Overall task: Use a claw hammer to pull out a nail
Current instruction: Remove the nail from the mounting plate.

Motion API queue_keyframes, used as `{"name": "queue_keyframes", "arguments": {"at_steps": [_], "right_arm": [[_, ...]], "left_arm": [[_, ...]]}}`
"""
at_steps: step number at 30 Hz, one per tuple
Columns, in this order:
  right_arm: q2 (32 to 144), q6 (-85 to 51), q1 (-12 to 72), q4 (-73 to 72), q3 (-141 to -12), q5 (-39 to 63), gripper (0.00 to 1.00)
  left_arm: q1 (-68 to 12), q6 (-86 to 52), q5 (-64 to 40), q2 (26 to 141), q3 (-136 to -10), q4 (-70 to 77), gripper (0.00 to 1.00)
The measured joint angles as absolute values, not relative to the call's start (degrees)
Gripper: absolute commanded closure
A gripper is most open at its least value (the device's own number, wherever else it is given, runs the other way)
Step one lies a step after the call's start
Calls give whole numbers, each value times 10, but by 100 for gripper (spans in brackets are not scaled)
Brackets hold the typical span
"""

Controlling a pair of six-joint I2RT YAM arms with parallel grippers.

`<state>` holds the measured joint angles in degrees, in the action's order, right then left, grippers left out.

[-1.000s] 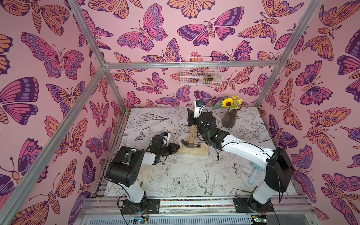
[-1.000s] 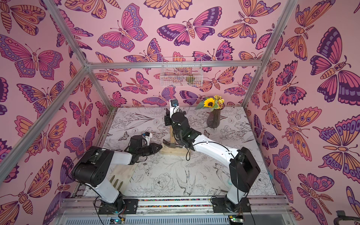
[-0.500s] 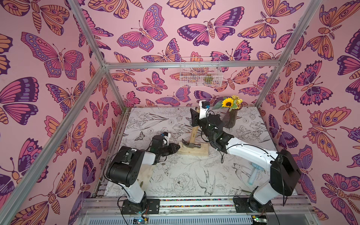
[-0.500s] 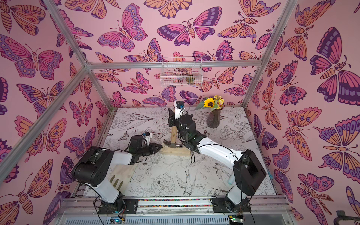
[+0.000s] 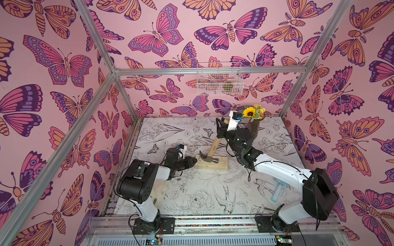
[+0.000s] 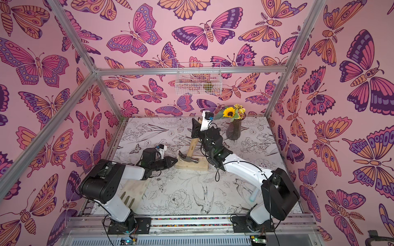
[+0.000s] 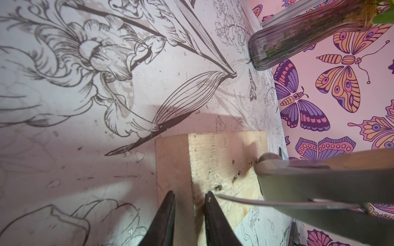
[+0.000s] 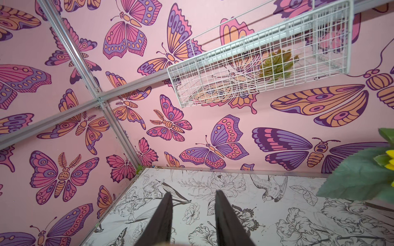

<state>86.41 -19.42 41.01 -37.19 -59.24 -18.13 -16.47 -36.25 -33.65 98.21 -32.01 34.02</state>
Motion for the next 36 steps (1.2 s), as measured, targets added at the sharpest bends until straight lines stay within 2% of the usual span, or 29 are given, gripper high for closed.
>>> {"name": "queue_keyframes", "arguments": {"at_steps": [8, 17, 25, 36], "right_arm": [[848, -227, 401, -383, -568, -181, 100], [846, -225, 399, -361, -578, -171, 100], [852, -216, 397, -335, -596, -145, 100], [879, -205, 391, -291, -642, -83, 100]], "left_arm": [[-160, -349, -332, 967, -314, 329, 73], [-140, -313, -286, 857, -241, 286, 70], [-218, -197, -203, 793, -240, 289, 59], [-244, -98, -140, 836, -242, 347, 62]]}}
